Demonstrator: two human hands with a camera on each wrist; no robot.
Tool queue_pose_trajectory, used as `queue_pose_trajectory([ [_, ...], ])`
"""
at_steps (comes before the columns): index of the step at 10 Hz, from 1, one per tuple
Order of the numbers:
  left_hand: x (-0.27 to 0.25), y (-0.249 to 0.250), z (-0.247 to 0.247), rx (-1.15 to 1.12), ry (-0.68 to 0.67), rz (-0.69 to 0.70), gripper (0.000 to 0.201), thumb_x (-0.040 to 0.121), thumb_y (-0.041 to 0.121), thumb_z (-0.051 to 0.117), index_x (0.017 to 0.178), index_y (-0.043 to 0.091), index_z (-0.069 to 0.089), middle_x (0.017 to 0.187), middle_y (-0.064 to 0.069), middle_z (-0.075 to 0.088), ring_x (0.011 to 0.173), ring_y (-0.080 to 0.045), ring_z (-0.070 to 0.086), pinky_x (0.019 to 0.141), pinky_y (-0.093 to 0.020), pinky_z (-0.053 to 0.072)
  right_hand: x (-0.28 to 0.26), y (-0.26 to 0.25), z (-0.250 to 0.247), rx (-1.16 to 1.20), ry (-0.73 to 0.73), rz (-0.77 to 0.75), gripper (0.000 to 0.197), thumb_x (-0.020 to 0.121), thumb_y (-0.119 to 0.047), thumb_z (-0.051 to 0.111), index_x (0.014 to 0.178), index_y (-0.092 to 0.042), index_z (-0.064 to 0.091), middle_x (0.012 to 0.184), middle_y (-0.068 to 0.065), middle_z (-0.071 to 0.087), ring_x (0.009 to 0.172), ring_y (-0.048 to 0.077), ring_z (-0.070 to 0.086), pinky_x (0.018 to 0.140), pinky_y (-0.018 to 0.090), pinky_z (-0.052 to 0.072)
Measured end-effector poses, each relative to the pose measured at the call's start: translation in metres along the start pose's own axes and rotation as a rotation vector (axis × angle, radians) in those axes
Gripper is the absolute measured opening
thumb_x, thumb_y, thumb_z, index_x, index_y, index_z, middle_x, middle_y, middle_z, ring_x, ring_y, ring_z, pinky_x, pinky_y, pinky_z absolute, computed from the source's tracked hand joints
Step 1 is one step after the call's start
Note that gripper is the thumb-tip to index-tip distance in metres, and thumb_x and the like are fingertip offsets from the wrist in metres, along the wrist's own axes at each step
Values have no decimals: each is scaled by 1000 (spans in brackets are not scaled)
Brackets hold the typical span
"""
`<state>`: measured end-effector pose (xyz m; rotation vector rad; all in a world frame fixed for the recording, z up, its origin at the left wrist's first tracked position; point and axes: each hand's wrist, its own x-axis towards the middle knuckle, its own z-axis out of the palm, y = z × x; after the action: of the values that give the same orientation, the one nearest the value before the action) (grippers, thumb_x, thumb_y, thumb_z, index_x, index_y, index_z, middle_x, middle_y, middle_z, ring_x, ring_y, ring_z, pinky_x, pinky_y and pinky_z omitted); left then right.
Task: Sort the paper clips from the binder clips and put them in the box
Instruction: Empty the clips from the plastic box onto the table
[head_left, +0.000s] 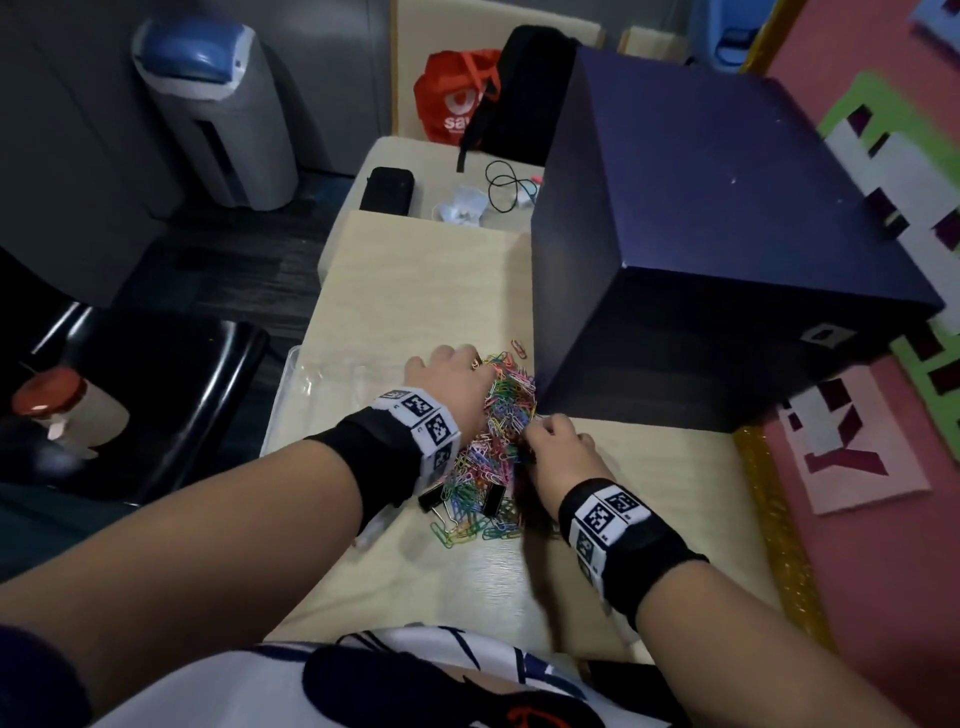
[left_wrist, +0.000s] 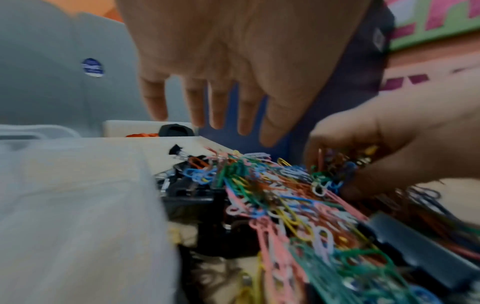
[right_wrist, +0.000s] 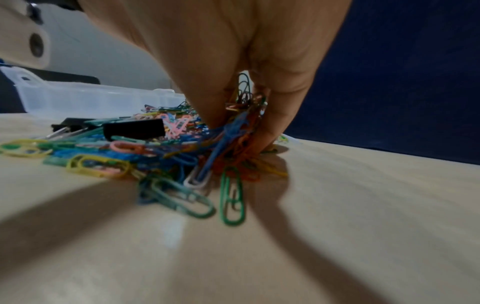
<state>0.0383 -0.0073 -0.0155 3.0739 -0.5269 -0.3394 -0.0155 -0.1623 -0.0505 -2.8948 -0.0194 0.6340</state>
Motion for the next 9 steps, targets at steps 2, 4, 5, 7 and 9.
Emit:
queue_pose_trajectory([
  [2, -8, -54, -6, -119, 132, -370, 34, 89, 32, 52, 120, 19, 45, 120, -9, 46, 108, -30, 46, 89, -48, 41, 5, -8, -10, 56, 33, 86, 37, 89, 0, 49, 121, -19, 50, 122, 9, 43, 104, 34, 54, 91, 38, 47],
  [4, -6, -125, -4, -96, -89, -548, 42, 92, 19, 39, 132, 30, 39, 135, -8, 43, 118, -35, 43, 97, -50, 38, 9, -11, -30, 72, 60, 105, 33, 87, -2, 51, 118, -14, 51, 118, 10, 44, 104, 31, 57, 88, 35, 46],
  [5, -6, -141, -8, -44, -218, -501, 32, 92, 19, 44, 123, 22, 45, 118, -9, 56, 105, -33, 52, 88, -42, 42, 10, -15, -40, 78, 54, 88, 31, 90, -9, 56, 120, -15, 52, 119, 10, 44, 104, 30, 56, 89, 34, 46],
  [7, -4, -134, -13, 148, -252, -330, 19, 90, 18, 52, 108, 19, 56, 110, -5, 62, 100, -28, 57, 80, -39, 45, 8, -29, -49, 135, 68, 10, 29, 90, -15, 59, 119, -18, 55, 121, 8, 48, 105, 25, 56, 89, 31, 45],
  [9, -1, -131, -5, 115, -308, -226, 18, 87, 12, 56, 102, 11, 67, 90, -2, 64, 79, -21, 61, 68, -28, 49, -1, -59, -55, 256, 65, -138, 23, 88, -25, 65, 109, -25, 57, 121, 1, 51, 110, 21, 51, 90, 28, 41],
])
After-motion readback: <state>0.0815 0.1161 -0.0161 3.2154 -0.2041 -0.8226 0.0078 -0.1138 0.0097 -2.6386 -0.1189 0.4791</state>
